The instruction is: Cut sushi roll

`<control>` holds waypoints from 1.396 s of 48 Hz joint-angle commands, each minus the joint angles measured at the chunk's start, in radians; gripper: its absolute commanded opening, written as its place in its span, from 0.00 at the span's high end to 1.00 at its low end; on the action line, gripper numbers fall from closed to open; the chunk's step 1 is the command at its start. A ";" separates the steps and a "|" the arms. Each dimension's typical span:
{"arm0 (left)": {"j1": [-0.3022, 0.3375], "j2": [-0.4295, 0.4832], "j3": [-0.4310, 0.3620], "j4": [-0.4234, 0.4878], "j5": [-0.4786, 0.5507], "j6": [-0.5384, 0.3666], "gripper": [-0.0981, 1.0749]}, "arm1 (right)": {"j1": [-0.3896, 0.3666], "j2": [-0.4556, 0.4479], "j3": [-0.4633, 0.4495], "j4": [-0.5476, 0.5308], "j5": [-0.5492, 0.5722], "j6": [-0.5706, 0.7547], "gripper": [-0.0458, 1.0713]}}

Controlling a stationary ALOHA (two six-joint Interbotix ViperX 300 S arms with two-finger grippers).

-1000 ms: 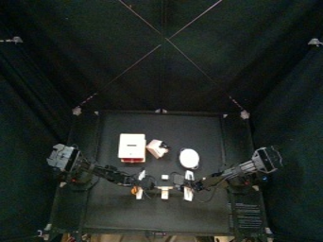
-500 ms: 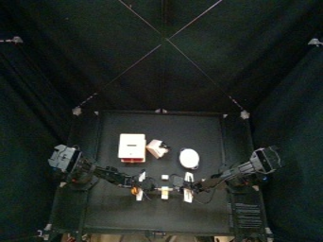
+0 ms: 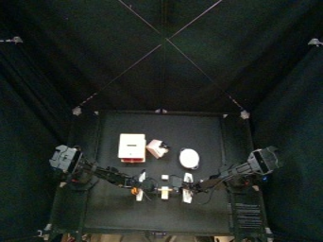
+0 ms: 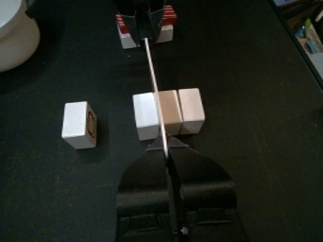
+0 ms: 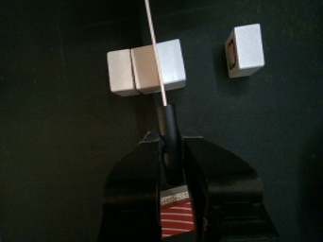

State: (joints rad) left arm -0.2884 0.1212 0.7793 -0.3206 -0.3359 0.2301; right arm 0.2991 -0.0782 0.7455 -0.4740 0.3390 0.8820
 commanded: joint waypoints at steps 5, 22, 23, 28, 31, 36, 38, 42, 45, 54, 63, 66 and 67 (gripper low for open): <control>-0.023 0.006 -0.006 0.002 0.003 0.003 0.76 | -0.005 0.005 -0.005 0.005 0.006 0.005 0.65; -0.015 0.080 -0.006 -0.008 0.014 0.005 0.76 | -0.009 0.066 -0.012 0.029 0.008 0.003 0.65; -0.015 0.083 -0.006 -0.008 0.014 0.003 0.76 | -0.009 0.069 -0.015 0.029 0.008 0.003 0.65; -0.015 0.092 -0.008 -0.008 0.014 0.003 0.76 | -0.011 0.083 -0.018 0.028 0.006 0.003 0.65; -0.015 0.092 -0.005 -0.009 0.014 0.003 0.76 | -0.011 0.089 -0.018 0.029 0.008 0.003 0.65; -0.014 0.091 -0.002 -0.009 0.014 0.003 0.76 | -0.011 0.095 -0.015 0.029 0.006 0.003 0.65; -0.012 0.092 -0.002 -0.009 0.015 0.003 0.76 | -0.011 0.095 -0.015 0.029 0.008 0.003 0.65; -0.008 0.092 0.000 -0.009 0.015 0.003 0.76 | -0.012 0.095 -0.015 0.028 0.008 0.003 0.65; 0.000 0.092 0.003 -0.009 0.014 0.005 0.76 | -0.017 0.095 -0.014 0.028 0.008 0.003 0.65; 0.028 0.087 0.009 -0.009 0.015 0.008 0.76 | -0.043 0.095 -0.012 0.020 0.008 0.000 0.65; 0.041 0.081 0.011 -0.006 0.015 0.011 0.76 | -0.067 0.087 -0.012 0.018 0.011 -0.011 0.65; 0.048 0.080 0.012 -0.005 0.015 0.011 0.76 | -0.074 0.084 -0.012 0.017 0.012 -0.012 0.65; 0.049 0.080 0.012 -0.003 0.015 0.011 0.76 | -0.075 0.083 -0.012 0.015 0.012 -0.012 0.65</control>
State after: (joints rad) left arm -0.2424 0.2086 0.7808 -0.3283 -0.3344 0.2378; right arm 0.2485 0.0199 0.7271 -0.4571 0.3375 0.8698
